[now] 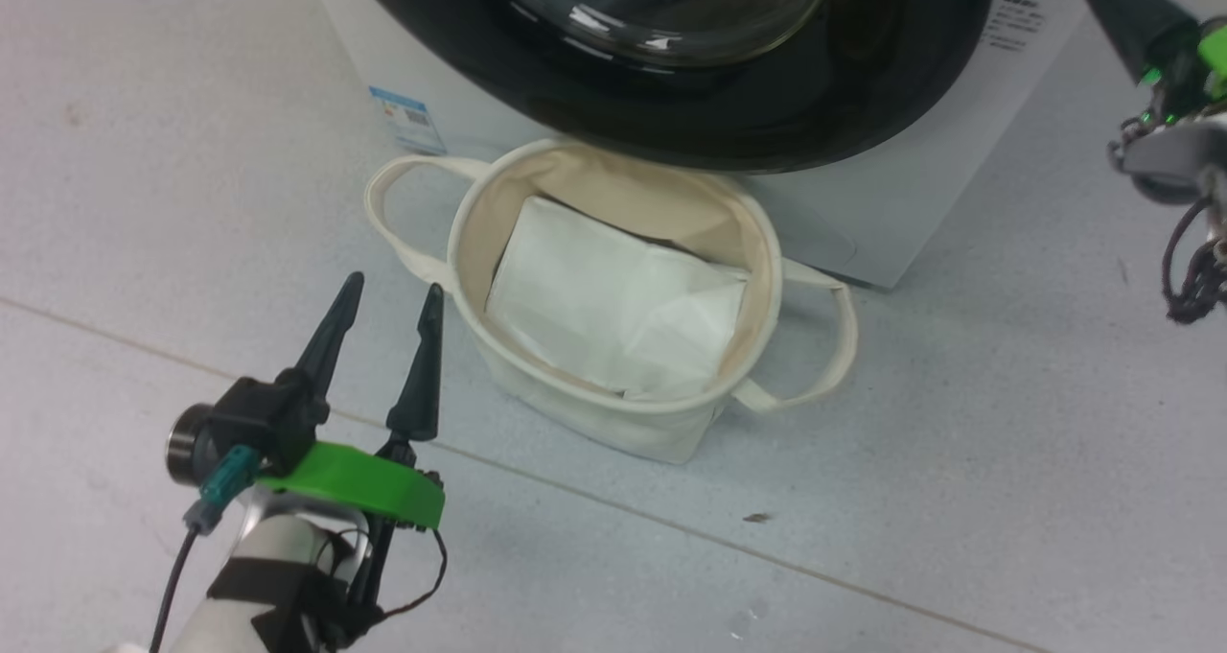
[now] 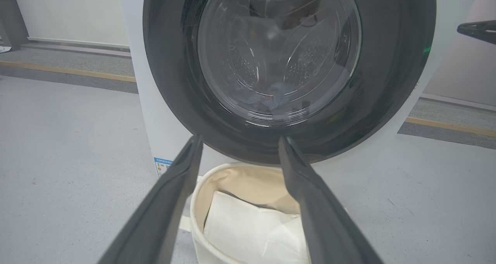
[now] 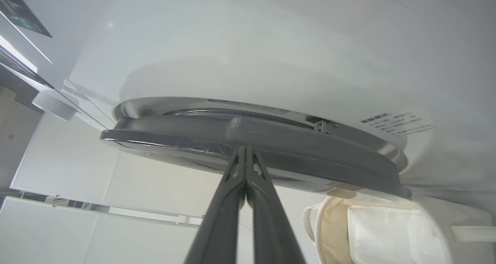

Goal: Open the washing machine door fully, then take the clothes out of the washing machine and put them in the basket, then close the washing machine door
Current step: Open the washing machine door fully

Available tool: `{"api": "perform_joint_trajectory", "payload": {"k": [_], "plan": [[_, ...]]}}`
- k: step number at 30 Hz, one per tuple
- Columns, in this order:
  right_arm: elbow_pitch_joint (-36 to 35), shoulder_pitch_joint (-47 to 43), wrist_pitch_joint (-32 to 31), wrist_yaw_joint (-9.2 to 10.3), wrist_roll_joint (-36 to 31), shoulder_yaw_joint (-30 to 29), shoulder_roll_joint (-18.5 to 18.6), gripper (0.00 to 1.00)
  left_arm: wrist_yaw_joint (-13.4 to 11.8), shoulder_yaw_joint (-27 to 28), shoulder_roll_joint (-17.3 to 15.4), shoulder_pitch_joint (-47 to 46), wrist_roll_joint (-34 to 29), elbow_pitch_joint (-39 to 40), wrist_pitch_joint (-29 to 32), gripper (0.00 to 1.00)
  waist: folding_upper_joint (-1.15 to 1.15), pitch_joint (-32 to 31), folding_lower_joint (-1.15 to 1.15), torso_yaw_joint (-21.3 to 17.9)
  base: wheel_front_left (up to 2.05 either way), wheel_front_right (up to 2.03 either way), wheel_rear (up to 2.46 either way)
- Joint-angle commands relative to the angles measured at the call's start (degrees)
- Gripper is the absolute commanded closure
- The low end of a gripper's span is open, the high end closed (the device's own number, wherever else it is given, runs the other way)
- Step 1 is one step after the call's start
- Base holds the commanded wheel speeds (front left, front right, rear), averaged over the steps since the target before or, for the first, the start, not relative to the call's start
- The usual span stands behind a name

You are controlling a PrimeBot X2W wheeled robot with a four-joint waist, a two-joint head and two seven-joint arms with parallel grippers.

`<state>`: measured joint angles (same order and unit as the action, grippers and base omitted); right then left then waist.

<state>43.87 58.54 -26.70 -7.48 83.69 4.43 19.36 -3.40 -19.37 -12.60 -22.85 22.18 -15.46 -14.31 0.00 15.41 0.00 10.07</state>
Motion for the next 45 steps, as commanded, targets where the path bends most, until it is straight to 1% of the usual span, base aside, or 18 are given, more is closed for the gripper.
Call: {"api": "perform_joint_trajectory", "payload": {"k": [1,11,17,23,30,33,37,45], "plan": [[-1.33,2.84,-0.52,-0.01,-0.1,0.29,0.93,1.0,0.39,2.3,-0.82,-2.31,-0.83,1.36,-0.68,0.0,0.0,0.89,0.0,0.75,0.0,0.0,0.0],[5.09,11.45,-1.39,-0.01,-0.79,0.85,1.84,1.0,2.17,3.56,2.57,-4.0,-2.96,1.03,-0.68,0.0,0.0,5.27,0.0,2.94,0.0,0.0,0.0],[7.23,13.31,-0.71,-0.01,-1.95,2.37,0.68,1.0,3.5,4.67,4.57,-4.45,-4.21,-0.1,-0.68,0.0,0.0,5.93,0.0,3.44,0.0,0.0,0.0],[6.82,11.21,-2.06,-0.01,-1.5,3.81,-0.54,1.0,4.73,5.96,5.73,-4.04,-5.52,-1.07,-0.69,0.0,0.0,4.18,0.0,3.52,0.0,0.0,0.0],[2.28,5.3,-8.97,-0.01,1.49,5.87,-2.64,1.0,5.61,7.85,5.68,-2.1,-6.93,-2.04,-0.69,0.0,0.0,0.62,0.0,2.54,0.0,0.0,0.0],[1.71,3.53,-8.06,-0.01,1.17,6.41,-3.04,1.0,5.88,8.64,5.31,-0.97,-7.33,-2.31,-0.69,0.0,0.0,-0.68,0.0,1.85,0.0,0.0,0.0],[2.3,2.94,-6.7,-0.01,0.99,6.56,-3.3,1.0,6.28,8.9,5.56,-0.39,-7.75,-2.45,-0.69,0.0,0.0,-1.1,0.0,1.98,0.0,0.0,0.0],[-1.01,-0.64,-9.71,-0.01,2.66,8.19,-5.17,1.0,6.74,9.49,6.01,0.21,-8.38,-2.99,-0.69,0.0,0.0,-2.87,0.0,2.44,0.0,0.0,0.0]]}}
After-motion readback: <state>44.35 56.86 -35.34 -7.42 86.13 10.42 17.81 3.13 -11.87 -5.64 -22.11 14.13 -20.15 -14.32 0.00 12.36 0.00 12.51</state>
